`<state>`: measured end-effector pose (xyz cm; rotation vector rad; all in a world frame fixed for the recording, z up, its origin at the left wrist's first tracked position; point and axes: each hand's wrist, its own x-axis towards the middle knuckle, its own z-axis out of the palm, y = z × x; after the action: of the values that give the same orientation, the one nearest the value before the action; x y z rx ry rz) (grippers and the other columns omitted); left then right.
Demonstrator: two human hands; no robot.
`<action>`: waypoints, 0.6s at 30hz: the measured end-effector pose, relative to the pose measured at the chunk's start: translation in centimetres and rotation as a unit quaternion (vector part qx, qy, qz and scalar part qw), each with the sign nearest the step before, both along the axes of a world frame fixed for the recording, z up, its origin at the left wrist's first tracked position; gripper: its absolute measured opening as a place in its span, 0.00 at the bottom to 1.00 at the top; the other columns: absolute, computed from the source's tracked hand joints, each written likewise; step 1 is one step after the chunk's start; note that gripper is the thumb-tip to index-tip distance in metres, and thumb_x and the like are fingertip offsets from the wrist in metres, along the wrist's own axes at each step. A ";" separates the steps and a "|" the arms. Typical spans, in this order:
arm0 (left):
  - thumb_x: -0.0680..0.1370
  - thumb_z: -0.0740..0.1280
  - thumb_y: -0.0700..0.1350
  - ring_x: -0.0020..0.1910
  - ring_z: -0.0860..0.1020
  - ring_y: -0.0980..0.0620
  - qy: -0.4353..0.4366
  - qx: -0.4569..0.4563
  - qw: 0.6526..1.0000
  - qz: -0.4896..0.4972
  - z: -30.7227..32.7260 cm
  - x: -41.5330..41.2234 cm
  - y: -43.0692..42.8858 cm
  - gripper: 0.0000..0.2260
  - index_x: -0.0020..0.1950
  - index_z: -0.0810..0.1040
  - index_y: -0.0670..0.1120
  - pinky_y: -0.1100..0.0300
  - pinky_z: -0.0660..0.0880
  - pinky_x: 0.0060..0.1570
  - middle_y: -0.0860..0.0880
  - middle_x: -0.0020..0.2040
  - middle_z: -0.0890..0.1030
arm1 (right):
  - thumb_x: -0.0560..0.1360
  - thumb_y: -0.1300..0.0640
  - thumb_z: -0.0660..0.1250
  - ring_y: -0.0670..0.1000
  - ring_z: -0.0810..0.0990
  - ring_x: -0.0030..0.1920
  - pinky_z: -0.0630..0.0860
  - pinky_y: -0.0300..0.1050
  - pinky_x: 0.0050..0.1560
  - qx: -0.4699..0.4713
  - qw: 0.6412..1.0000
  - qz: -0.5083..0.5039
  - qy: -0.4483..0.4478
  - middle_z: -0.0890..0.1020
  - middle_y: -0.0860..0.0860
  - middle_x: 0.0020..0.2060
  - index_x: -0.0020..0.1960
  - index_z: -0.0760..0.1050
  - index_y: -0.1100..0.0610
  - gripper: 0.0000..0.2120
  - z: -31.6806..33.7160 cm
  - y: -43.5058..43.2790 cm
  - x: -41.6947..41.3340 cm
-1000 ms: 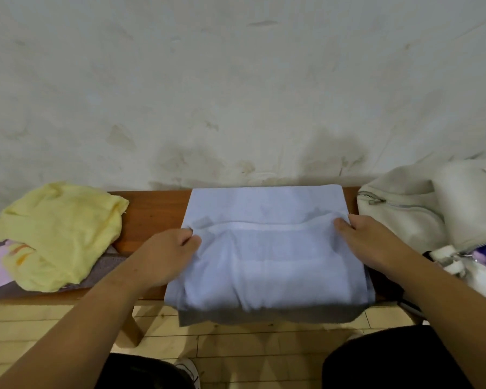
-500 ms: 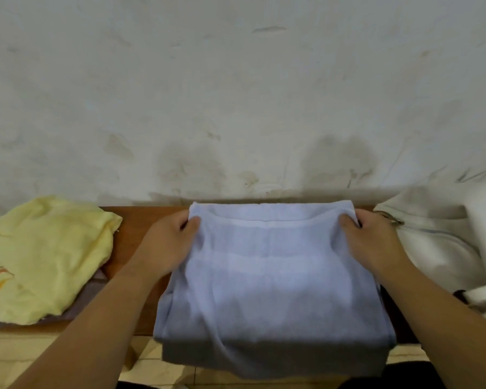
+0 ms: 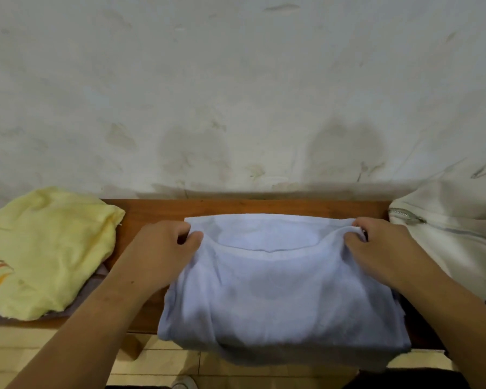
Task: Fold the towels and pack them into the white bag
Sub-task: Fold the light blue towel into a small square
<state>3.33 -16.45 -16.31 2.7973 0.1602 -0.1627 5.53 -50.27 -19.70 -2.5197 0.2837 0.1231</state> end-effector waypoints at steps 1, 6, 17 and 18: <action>0.82 0.62 0.55 0.36 0.78 0.51 -0.024 -0.015 1.000 -0.010 -0.2 0.3 0.0 0.17 0.40 0.78 0.46 0.57 0.76 0.41 0.49 0.35 0.80 | 0.75 0.50 0.61 0.49 0.75 0.32 0.74 0.47 0.37 -0.003 1.000 0.003 0.005 0.76 0.48 0.29 0.35 0.71 0.51 0.11 0.3 0.0 0.0; 0.81 0.65 0.52 0.39 0.78 0.56 -0.041 -0.074 0.996 -0.012 -1.7 2.0 0.7 0.08 0.44 0.76 0.52 0.63 0.76 0.42 0.55 0.38 0.80 | 0.79 0.57 0.66 0.45 0.77 0.37 0.67 0.36 0.34 -0.013 1.000 0.022 -0.007 0.80 0.46 0.34 0.40 0.75 0.48 0.09 0.6 -0.7 -0.7; 0.82 0.63 0.49 0.37 0.73 0.58 -0.071 -0.065 0.991 0.091 -3.7 3.9 0.9 0.03 0.49 0.73 0.52 0.68 0.65 0.36 0.54 0.40 0.76 | 0.79 0.54 0.65 0.47 0.76 0.39 0.67 0.39 0.34 0.032 0.998 -0.049 -0.023 0.81 0.51 0.37 0.43 0.73 0.50 0.07 -0.7 -1.7 0.4; 0.82 0.64 0.48 0.38 0.74 0.57 -0.068 -0.064 0.992 0.081 -3.8 3.9 1.0 0.02 0.50 0.73 0.52 0.66 0.66 0.36 0.55 0.40 0.76 | 0.79 0.53 0.66 0.48 0.76 0.39 0.68 0.40 0.34 0.034 0.998 -0.052 -0.024 0.81 0.51 0.37 0.44 0.73 0.50 0.06 -0.7 -1.7 0.4</action>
<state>7.27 -15.50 -20.15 2.6423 0.3305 0.0539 5.89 -51.93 -20.38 -2.4312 0.3840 0.0315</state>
